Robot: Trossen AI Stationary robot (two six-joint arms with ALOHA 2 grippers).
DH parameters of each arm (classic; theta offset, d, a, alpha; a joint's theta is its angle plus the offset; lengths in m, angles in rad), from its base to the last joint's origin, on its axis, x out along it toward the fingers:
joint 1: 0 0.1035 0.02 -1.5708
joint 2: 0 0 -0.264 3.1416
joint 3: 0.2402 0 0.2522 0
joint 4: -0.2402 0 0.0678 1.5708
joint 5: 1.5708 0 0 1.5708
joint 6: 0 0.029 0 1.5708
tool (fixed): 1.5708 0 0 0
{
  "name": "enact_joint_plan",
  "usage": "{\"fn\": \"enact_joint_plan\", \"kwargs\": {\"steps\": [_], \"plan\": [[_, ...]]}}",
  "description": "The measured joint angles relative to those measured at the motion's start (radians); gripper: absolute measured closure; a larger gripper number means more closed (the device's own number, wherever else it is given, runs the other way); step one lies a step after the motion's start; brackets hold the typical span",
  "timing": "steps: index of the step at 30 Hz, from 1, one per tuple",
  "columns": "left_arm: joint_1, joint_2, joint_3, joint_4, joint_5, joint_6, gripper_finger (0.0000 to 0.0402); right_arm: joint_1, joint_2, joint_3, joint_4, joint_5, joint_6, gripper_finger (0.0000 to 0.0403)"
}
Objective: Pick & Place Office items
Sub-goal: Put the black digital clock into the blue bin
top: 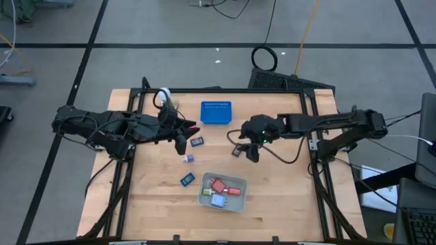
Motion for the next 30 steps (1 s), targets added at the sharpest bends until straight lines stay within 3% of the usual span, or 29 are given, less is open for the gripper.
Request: {"fn": "enact_joint_plan", "kwargs": {"steps": [8,25,30], "plan": [[0.004,0.0,0.0,0.006,-0.001,-0.001,0.0256,-0.044,-0.062,0.0,-0.002,0.002,0.07,0.0156],[0.009,0.0,0.0,-0.002,-0.028,0.079,0.0256,-0.06,-0.067,0.0,0.068,0.001,0.029,0.0156],[0.038,0.017,-0.091,-0.065,-0.009,0.121,0.0256,-0.06,-0.067,0.0,0.068,0.001,0.013,0.0156]]}}
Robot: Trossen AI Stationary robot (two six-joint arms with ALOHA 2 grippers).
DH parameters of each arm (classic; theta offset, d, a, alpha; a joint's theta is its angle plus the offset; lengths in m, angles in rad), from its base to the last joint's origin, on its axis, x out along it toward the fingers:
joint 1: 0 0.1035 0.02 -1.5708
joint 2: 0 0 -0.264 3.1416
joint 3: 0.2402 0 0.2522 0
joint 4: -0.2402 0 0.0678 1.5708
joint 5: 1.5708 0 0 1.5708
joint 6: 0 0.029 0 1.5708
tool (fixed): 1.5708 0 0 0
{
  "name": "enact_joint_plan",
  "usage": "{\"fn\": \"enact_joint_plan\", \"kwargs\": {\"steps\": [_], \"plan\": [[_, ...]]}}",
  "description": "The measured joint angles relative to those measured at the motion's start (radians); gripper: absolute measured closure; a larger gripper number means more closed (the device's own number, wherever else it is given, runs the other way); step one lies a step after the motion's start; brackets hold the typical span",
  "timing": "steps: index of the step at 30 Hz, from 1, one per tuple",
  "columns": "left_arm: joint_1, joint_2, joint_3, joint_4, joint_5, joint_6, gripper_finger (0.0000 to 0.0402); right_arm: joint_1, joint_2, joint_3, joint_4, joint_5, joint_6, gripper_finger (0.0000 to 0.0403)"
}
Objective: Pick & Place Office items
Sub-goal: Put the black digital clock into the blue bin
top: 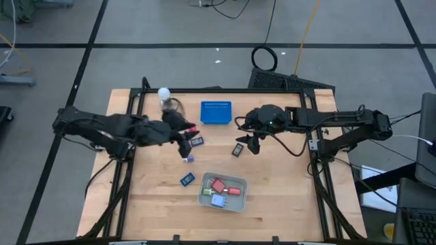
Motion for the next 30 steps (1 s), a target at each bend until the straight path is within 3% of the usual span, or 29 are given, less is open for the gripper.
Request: {"fn": "enact_joint_plan", "kwargs": {"steps": [5,11,22,30], "plan": [[0.051,-0.03,-0.146,0.243,0.057,0.019,0.0256,0.0,-0.004,0.0,-0.003,-0.002,0.0,0.0156],[0.082,-0.186,-0.383,0.642,0.199,0.171,0.0256,0.0,-0.006,0.0,-0.01,-0.001,0.064,0.0156],[0.081,-0.596,-0.749,0.736,0.255,0.231,0.0256,0.001,-0.006,0.0,0.0,0.067,0.176,0.0156],[0.081,-0.785,-0.958,0.749,0.274,0.246,0.0256,0.001,-0.006,0.0,0.018,0.214,0.211,0.0156]]}}
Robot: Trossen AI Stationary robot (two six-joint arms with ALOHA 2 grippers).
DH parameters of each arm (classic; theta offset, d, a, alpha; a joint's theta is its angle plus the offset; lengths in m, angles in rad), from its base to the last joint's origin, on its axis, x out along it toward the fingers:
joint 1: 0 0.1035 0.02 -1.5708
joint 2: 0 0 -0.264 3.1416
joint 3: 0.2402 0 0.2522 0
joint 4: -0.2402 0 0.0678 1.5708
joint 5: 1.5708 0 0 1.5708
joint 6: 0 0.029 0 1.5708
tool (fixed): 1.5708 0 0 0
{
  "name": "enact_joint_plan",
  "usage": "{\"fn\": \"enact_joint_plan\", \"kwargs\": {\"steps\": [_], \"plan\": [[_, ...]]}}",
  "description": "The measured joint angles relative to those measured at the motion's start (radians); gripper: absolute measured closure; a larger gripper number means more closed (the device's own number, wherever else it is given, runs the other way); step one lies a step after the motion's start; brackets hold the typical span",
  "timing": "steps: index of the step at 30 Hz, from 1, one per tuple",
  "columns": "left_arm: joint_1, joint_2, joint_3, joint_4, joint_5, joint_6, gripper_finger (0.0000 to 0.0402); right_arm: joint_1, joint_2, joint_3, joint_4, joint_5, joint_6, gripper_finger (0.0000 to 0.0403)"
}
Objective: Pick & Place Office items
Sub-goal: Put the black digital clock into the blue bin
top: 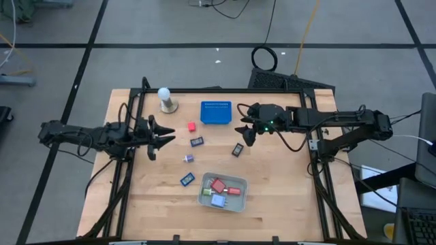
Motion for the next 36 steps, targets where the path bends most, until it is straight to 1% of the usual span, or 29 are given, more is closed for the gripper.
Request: {"fn": "enact_joint_plan", "kwargs": {"steps": [5,11,18,26,29,31,34,36], "plan": [[0.0,-0.076,-0.094,0.054,0.047,0.015,0.0256,0.0,0.0,0.0,-0.003,0.023,0.007,0.0156],[0.0,-0.145,-0.174,0.042,0.065,0.048,0.0256,0.0,0.001,0.0,-0.003,0.074,0.008,0.0156],[0.0,-0.212,-0.268,0.042,0.077,0.047,0.0256,0.0,0.001,0.0,-0.003,0.077,0.018,0.0156],[0.0,-0.273,-0.323,0.04,0.075,0.085,0.0256,0.002,0.023,0.0,-0.004,0.073,0.063,0.0156],[0.0,-0.278,-0.325,-0.005,0.043,0.099,0.0256,0.002,0.031,-0.002,-0.025,0.073,0.062,0.0156],[0.0,-0.278,-0.325,-0.029,0.003,0.096,0.0256,0.002,0.042,0.0,-0.002,0.074,0.062,0.0156],[0.0,-0.277,-0.323,-0.048,-0.044,0.042,0.0256,0.002,0.054,-0.001,-0.02,0.069,0.063,0.0156],[0.0,-0.273,-0.323,-0.047,-0.055,0.021,0.0256,0.002,0.054,-0.002,-0.015,0.069,0.063,0.0156]]}}
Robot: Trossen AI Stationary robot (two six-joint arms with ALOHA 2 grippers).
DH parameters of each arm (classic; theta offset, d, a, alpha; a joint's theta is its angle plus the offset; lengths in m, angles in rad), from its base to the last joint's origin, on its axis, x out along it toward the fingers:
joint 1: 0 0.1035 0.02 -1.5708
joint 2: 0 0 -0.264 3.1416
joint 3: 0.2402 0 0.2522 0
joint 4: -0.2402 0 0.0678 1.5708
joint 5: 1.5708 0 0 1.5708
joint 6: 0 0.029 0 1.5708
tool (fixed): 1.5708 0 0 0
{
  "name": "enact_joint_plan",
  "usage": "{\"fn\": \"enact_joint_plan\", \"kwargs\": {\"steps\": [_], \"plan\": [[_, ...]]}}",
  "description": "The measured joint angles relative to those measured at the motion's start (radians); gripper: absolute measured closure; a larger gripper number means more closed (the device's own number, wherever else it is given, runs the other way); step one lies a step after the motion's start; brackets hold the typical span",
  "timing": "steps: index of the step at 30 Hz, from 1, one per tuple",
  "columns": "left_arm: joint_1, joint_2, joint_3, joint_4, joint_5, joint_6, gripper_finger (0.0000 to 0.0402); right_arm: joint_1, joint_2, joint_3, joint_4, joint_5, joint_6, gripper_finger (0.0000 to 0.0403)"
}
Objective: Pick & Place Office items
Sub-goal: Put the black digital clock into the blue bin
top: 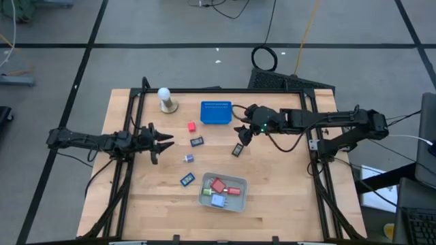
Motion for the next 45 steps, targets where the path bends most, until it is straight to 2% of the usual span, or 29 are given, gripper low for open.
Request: {"fn": "enact_joint_plan", "kwargs": {"steps": [11,18,25,34,40,45], "plan": [[0.0,0.0,0.0,0.006,-0.006,0.006,0.0256,0.0,-0.003,0.002,-0.028,-0.031,0.04,0.0156],[0.0,0.0,0.0,0.007,-0.006,0.006,0.0256,0.0,-0.003,0.002,-0.084,-0.059,-0.057,0.0156],[0.0,0.0,0.0,0.007,-0.006,0.006,0.0256,0.004,-0.003,0.002,-0.115,-0.188,-0.136,0.0156],[0.0,0.0,0.0,0.008,-0.007,0.006,0.0256,0.01,-0.003,0.002,-0.207,-0.211,-0.215,0.0156],[0.0,0.0,-0.001,0.008,-0.006,0.006,0.0256,0.028,0.056,0.007,-0.31,-0.213,-0.213,0.0156],[0.0,0.0,-0.001,0.008,-0.004,0.006,0.0256,0.027,0.171,0.144,-0.427,-0.212,-0.161,0.0156]]}}
